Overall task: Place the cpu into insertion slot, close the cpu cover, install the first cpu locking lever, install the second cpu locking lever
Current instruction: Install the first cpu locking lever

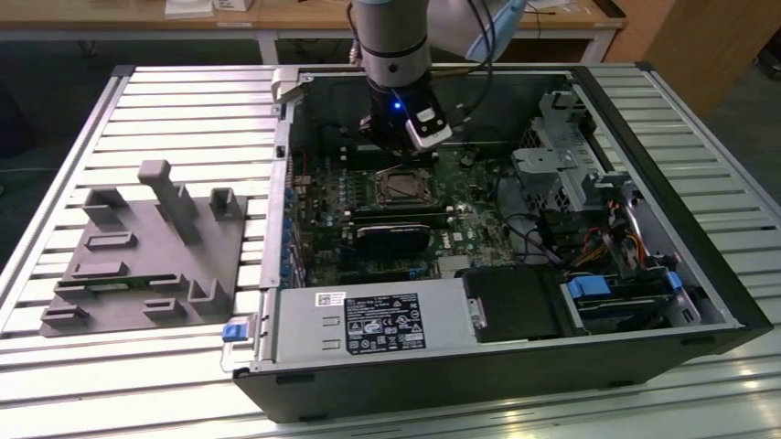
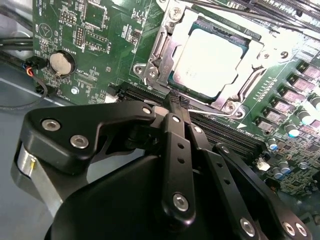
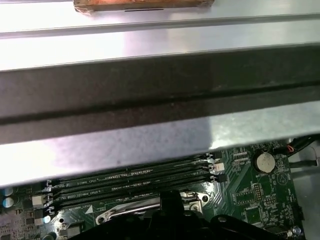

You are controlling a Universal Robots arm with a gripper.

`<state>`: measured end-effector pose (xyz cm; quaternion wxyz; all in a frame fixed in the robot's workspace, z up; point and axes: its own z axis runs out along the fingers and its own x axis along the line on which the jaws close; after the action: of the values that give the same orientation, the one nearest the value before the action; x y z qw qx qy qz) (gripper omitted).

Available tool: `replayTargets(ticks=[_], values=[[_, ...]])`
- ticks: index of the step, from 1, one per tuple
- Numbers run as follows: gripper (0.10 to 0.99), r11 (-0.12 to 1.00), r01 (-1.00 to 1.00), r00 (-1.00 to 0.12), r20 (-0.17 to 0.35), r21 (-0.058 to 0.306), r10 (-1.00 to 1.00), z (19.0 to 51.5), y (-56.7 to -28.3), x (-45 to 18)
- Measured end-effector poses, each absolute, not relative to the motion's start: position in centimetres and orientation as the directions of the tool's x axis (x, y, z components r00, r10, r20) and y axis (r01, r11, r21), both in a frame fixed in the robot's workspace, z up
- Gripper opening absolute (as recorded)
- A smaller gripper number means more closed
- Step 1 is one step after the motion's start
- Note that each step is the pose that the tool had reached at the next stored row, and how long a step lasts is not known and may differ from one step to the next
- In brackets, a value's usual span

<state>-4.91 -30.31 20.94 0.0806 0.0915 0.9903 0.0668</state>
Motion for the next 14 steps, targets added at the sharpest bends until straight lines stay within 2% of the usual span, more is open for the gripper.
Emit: replayTargets(ticks=[14], values=[[0.106, 0.956, 0.256, -0.95, -0.148, 0.146, 0.277, 20.57, -29.63, -5.04]])
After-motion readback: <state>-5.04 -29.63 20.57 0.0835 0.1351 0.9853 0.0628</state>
